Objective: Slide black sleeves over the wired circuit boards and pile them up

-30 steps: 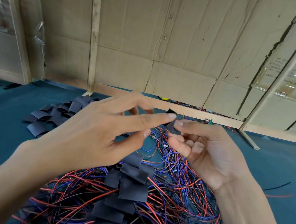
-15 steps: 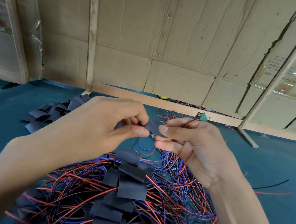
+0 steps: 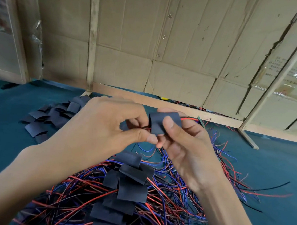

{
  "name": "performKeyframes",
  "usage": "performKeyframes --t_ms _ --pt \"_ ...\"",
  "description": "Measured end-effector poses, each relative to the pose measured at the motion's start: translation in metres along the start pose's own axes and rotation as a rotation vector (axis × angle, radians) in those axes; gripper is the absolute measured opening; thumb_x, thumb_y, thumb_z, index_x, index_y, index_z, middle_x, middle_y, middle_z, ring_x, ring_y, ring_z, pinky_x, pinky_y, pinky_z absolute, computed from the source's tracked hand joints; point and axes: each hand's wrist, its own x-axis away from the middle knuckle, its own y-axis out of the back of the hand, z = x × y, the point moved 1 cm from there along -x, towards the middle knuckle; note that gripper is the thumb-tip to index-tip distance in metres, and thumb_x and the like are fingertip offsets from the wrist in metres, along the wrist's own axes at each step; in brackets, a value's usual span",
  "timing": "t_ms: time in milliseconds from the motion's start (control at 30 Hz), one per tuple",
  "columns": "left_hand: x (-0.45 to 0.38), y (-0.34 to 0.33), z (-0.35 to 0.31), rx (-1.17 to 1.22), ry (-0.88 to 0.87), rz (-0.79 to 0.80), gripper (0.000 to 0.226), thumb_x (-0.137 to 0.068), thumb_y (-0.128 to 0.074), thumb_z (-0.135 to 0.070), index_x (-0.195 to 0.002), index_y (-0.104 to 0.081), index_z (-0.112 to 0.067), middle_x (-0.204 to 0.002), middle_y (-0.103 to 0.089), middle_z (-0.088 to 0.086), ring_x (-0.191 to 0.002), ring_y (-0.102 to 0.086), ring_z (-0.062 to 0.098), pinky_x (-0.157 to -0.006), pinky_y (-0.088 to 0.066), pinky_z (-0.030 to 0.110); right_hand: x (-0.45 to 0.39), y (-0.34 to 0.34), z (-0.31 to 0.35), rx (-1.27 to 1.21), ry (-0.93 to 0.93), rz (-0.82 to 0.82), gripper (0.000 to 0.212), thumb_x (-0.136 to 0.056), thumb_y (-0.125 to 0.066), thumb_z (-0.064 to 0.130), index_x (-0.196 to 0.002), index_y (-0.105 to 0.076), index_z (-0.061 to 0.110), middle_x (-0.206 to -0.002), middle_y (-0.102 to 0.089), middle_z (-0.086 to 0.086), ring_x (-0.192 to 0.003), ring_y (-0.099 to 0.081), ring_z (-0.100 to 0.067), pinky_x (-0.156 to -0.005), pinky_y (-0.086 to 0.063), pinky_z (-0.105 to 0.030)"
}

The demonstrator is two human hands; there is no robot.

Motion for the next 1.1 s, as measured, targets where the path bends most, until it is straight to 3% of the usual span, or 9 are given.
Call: performKeyframes --t_ms 100,167,267,333,467,700,833,1000,1100 --pt "0.003 -0.005 -0.004 0.164 0.088 -0.037 0.016 -0.074 -0.079 -0.047 -0.074 -0.072 -0.033 -0.071 -0.062 -0.011 -0.070 -0.055 0.003 -0.064 -0.039 0.013 0.002 0.000 -0.004 -0.150 -0.029 0.098 0.050 -0.072 -0.083 0.009 -0.120 -0.072 0.008 -0.116 -0.071 -0.008 -0.078 -0.066 -0.014 -0.067 -0.054 -0.022" --pt "0.004 -0.008 -0.006 0.310 0.152 -0.073 0.012 -0.074 -0.079 -0.045 -0.080 -0.077 -0.035 -0.071 -0.064 -0.007 -0.065 -0.053 0.003 -0.061 -0.043 0.016 0.003 -0.002 -0.006 -0.218 -0.029 0.150 0.051 -0.074 -0.081 0.007 -0.124 -0.069 0.005 -0.121 -0.070 -0.009 -0.087 -0.069 -0.015 -0.075 -0.056 -0.022" --pt "0.004 -0.012 -0.009 0.480 0.233 -0.071 0.015 -0.074 -0.077 -0.044 -0.084 -0.078 -0.033 -0.072 -0.070 0.006 -0.069 -0.059 0.031 -0.067 -0.051 0.044 0.001 -0.005 -0.011 -0.333 -0.043 0.049 0.042 -0.078 -0.082 0.018 -0.115 -0.072 0.000 -0.112 -0.073 -0.013 -0.079 -0.069 -0.010 -0.073 -0.058 -0.020" --pt "0.003 -0.013 -0.008 0.491 0.246 -0.086 0.012 -0.077 -0.079 -0.043 -0.083 -0.078 -0.033 -0.068 -0.066 0.011 -0.069 -0.056 0.037 -0.064 -0.048 0.049 -0.002 -0.005 -0.012 -0.394 -0.070 -0.077 0.037 -0.079 -0.081 0.023 -0.107 -0.075 0.000 -0.103 -0.073 -0.013 -0.072 -0.065 -0.009 -0.067 -0.057 -0.020" --pt "0.003 -0.011 0.000 0.419 0.264 -0.147 0.011 -0.079 -0.077 -0.043 -0.081 -0.076 -0.033 -0.063 -0.063 0.011 -0.063 -0.056 0.034 -0.059 -0.044 0.045 -0.005 -0.004 -0.013 -0.495 -0.166 -0.258 0.028 -0.081 -0.075 0.019 -0.100 -0.074 -0.002 -0.094 -0.068 -0.016 -0.073 -0.059 -0.013 -0.062 -0.056 -0.020" --pt "0.009 -0.020 0.002 0.355 0.270 -0.188 0.004 -0.083 -0.072 -0.040 -0.081 -0.075 -0.040 -0.066 -0.068 -0.004 -0.059 -0.062 0.014 -0.062 -0.051 0.031 -0.004 -0.011 -0.019 -0.723 -0.411 -0.369 0.032 -0.071 -0.085 0.013 -0.088 -0.070 -0.010 -0.089 -0.065 -0.019 -0.075 -0.064 -0.020 -0.059 -0.057 -0.021" --pt "0.007 -0.017 0.008 0.349 0.294 -0.188 0.007 -0.084 -0.075 -0.040 -0.080 -0.074 -0.034 -0.064 -0.068 -0.003 -0.057 -0.061 0.007 -0.060 -0.048 0.019 -0.002 -0.010 -0.022 -0.481 -0.366 -0.417 0.037 -0.073 -0.084 0.024 -0.099 -0.071 0.003 -0.081 -0.064 -0.010 -0.064 -0.056 -0.013 -0.056 -0.052 -0.021" --pt "0.006 -0.010 0.020 0.061 0.372 0.301 0.012 -0.083 -0.071 -0.045 -0.077 -0.070 -0.034 -0.069 -0.069 -0.014 -0.061 -0.059 0.003 -0.060 -0.043 0.014 -0.004 -0.001 -0.030 0.068 -0.030 -0.637 0.029 -0.083 -0.076 0.030 -0.091 -0.074 0.002 -0.067 -0.060 -0.009 -0.052 -0.052 -0.016 -0.050 -0.047 -0.030" --pt "0.008 -0.013 0.021 0.044 0.384 0.493 0.015 -0.086 -0.070 -0.041 -0.074 -0.070 -0.032 -0.074 -0.069 -0.020 -0.063 -0.060 -0.006 -0.063 -0.041 0.010 -0.003 0.001 -0.036 0.318 0.068 -0.657 0.031 -0.090 -0.072 0.031 -0.077 -0.071 0.003 -0.058 -0.054 -0.006 -0.045 -0.047 -0.016 -0.050 -0.041 -0.034"
